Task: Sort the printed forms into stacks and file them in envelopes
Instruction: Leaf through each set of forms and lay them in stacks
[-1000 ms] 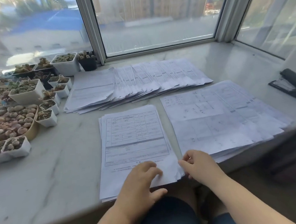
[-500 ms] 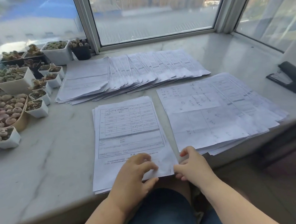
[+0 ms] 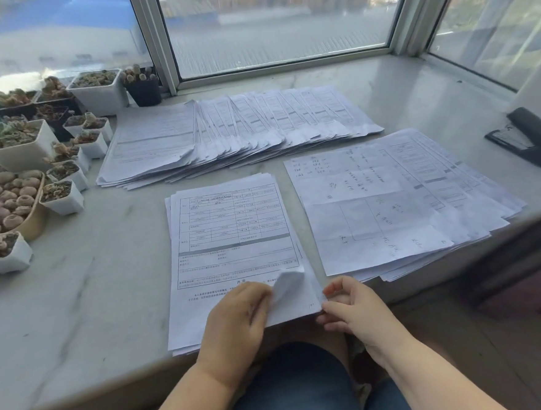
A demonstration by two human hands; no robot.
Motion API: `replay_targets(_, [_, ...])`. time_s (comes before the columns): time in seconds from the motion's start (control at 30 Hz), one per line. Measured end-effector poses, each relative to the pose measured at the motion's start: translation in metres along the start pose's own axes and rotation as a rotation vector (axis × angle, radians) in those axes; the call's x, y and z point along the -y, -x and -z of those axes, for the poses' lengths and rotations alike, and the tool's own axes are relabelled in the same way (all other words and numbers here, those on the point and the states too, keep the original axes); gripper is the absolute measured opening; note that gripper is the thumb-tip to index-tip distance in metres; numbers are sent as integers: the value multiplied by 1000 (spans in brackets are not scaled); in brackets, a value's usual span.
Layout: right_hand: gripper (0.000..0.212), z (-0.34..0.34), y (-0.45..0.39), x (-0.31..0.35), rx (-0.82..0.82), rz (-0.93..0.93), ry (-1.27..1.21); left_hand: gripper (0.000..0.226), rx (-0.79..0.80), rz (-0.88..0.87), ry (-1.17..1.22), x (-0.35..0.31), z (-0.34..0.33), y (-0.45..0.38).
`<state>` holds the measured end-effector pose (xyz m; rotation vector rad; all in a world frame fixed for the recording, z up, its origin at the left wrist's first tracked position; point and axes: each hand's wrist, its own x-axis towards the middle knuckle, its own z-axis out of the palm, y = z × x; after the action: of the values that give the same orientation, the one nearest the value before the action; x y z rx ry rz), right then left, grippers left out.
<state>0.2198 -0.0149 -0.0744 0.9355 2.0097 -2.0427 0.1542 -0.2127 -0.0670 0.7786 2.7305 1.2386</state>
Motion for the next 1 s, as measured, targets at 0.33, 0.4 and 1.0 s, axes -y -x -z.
replay_targets(0.33, [11,-2,2,2,6,8,-64,11,96,-136,-207,-9,-2,1])
replay_targets(0.4, [14,-3,4,4,17,13,-46,24,162,-126,-249,-8,-2,-1])
replay_targets(1.0, [51,-9,7,61,180,-241,-80,43,-33,-165,-229,-16,8,4])
